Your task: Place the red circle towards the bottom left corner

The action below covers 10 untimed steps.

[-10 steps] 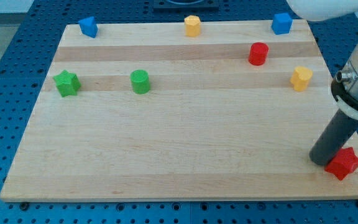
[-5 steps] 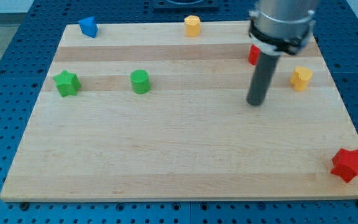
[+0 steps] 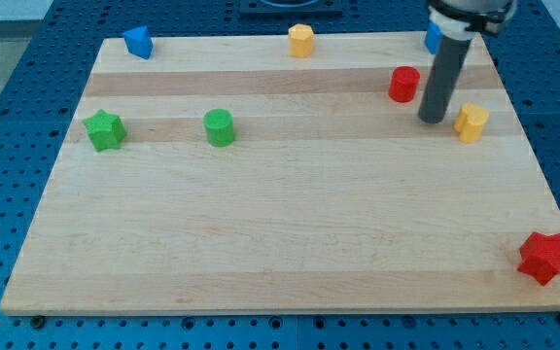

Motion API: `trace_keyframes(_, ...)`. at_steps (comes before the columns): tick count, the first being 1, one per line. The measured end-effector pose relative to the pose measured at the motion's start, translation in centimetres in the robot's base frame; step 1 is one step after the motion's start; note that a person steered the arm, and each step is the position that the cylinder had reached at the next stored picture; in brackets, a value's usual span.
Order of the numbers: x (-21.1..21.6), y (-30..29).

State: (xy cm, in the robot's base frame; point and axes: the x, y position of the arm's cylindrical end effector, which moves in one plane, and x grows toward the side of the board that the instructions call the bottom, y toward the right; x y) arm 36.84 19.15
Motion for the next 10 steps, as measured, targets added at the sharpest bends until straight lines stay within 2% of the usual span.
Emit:
trace_keyframes(2, -4.2, 0.2)
trace_keyframes(4, -4.2, 0.2)
trace_keyframes(5, -5.5, 0.1)
trace_keyframes(6, -8.6, -1.5)
trace_keyframes(7, -8.3, -2.8)
trace_keyframes(10, -0.7, -2.8)
